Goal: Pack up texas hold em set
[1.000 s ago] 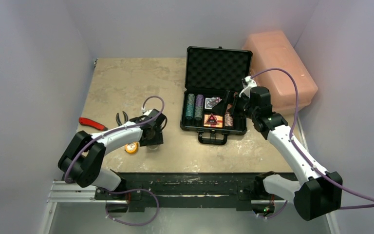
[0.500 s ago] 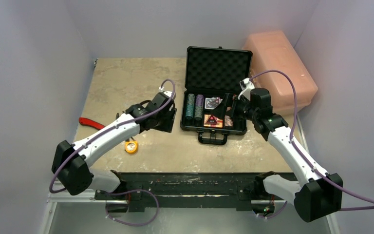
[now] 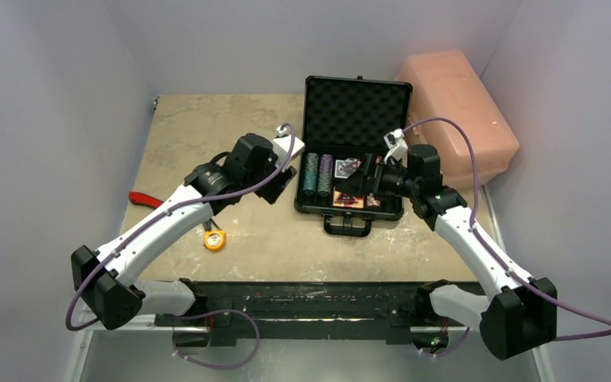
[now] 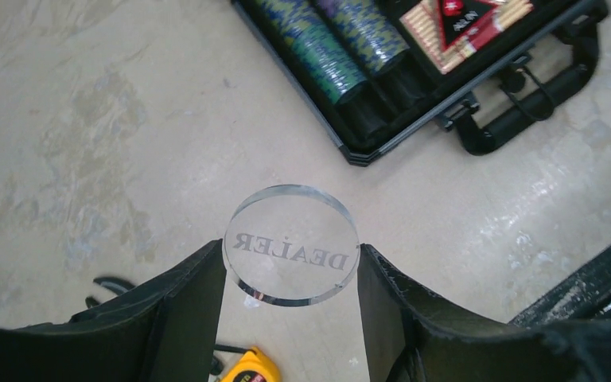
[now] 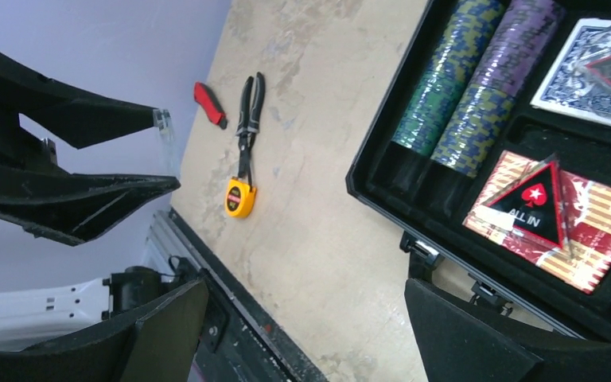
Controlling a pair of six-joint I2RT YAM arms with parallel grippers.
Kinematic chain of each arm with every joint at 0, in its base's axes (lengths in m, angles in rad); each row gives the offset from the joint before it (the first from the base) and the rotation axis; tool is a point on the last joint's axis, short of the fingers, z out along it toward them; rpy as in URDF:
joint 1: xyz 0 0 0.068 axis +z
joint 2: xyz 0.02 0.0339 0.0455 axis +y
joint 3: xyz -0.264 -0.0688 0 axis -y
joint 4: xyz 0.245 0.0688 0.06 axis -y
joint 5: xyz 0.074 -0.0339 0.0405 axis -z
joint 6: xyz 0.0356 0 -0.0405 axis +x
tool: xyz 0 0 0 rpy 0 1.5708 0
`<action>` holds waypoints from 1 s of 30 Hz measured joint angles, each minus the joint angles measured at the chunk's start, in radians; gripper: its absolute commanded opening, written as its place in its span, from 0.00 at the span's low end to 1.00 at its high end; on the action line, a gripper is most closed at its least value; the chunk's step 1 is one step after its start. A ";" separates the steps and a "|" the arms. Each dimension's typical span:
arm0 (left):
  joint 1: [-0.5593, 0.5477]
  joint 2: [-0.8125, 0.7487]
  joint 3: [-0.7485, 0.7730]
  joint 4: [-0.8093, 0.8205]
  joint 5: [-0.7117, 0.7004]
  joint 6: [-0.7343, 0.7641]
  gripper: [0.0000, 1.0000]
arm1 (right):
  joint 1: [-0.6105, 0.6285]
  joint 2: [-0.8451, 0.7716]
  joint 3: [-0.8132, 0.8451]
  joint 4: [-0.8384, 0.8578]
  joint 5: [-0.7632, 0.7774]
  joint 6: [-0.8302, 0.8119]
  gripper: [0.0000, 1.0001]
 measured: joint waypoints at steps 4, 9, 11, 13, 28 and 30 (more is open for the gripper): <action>0.003 -0.061 -0.028 0.040 0.175 0.085 0.00 | 0.013 0.020 0.003 0.014 -0.051 0.012 0.98; 0.009 -0.157 -0.063 0.079 0.382 0.142 0.00 | 0.047 0.055 0.036 0.019 -0.103 0.018 0.95; 0.011 -0.170 -0.065 0.081 0.448 0.157 0.00 | 0.063 0.059 0.051 0.016 -0.115 0.009 0.93; 0.013 -0.171 -0.065 0.081 0.503 0.172 0.00 | 0.075 0.059 0.067 0.009 -0.124 -0.004 0.92; 0.014 -0.135 -0.067 0.079 0.630 0.196 0.00 | 0.240 0.080 0.193 -0.024 -0.100 -0.003 0.78; 0.014 -0.132 -0.067 0.077 0.630 0.196 0.00 | 0.261 0.095 0.200 -0.023 -0.083 0.004 0.75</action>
